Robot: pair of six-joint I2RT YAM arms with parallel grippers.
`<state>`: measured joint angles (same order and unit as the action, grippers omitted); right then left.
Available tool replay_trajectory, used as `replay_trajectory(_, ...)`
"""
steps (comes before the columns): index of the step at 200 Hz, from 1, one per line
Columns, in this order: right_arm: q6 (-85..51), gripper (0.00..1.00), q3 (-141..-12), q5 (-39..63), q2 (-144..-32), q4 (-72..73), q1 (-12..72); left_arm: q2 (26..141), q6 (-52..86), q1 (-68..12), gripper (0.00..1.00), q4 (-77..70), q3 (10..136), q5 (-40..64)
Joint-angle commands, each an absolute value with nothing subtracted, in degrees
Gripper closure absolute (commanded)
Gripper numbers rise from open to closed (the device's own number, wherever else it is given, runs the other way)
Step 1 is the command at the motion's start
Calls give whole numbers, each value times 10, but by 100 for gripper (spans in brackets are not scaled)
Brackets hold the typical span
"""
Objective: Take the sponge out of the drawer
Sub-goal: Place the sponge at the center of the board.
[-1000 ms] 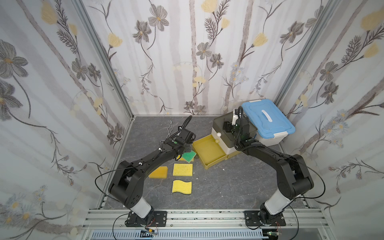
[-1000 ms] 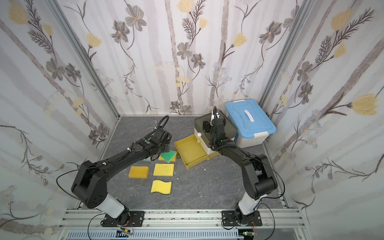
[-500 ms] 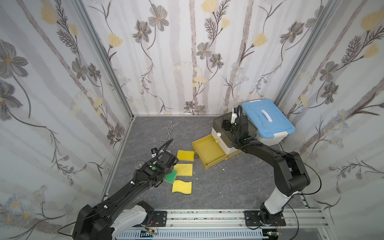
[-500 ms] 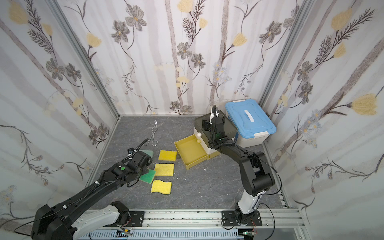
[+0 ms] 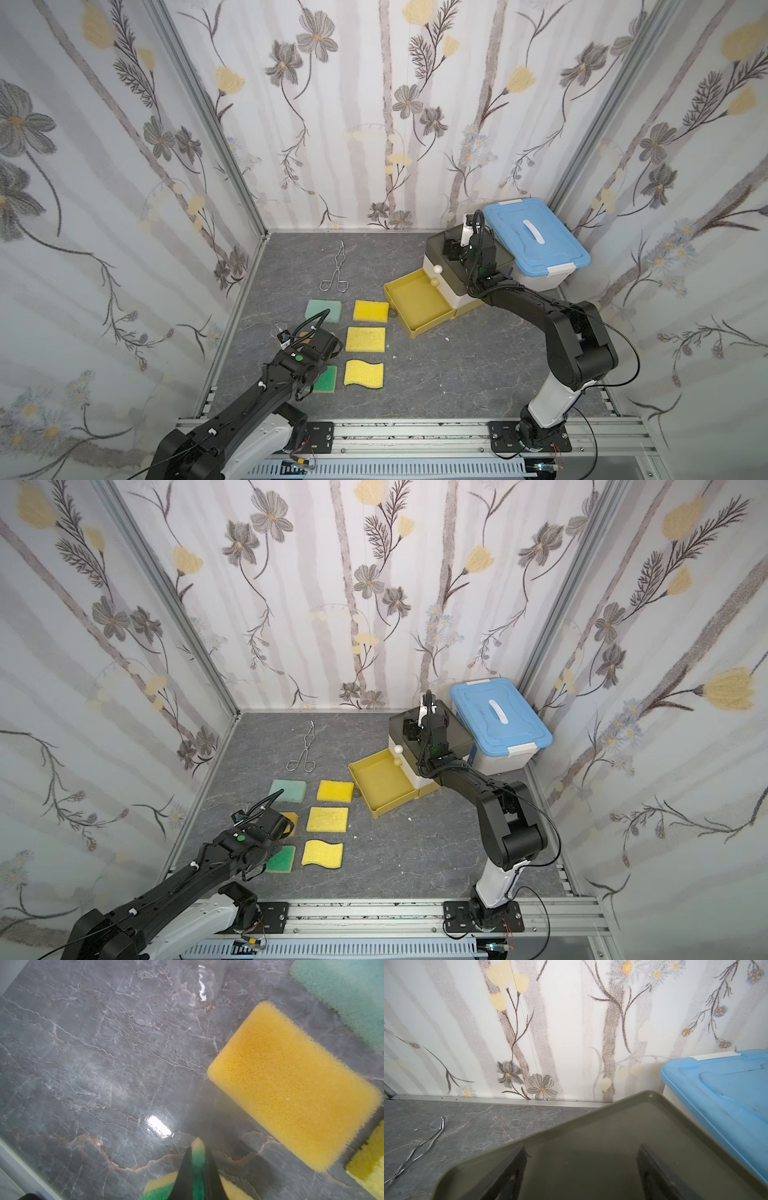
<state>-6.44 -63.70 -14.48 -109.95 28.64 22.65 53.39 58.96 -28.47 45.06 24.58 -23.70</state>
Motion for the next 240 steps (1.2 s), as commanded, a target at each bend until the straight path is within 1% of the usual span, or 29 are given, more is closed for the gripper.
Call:
replay_trajectory(1,-138,15,-622,-94,-1124,56,227,554,597,-280,96,431,245,-244)
replay_trajectory(21,-138,15,-622,-94,-1123,55,227,576,597,-280,96,413,250,-250)
replay_trajectory(99,-135,15,-621,-92,-1126,56,227,639,583,-279,90,395,280,-271)
replay_trajectory(117,-134,16,-621,-92,-1126,57,226,641,584,-279,89,396,281,-274)
replay_trajectory(144,-134,16,-621,-94,-1126,57,226,633,590,-279,82,401,279,-275)
replay_trajectory(174,-133,15,-620,-95,-1127,58,226,634,598,-279,79,408,279,-279)
replay_trajectory(207,-134,16,-619,-97,-1128,57,226,636,612,-279,77,418,280,-284)
replay_trajectory(240,-134,16,-621,-98,-1128,57,227,624,631,-279,78,433,275,-289)
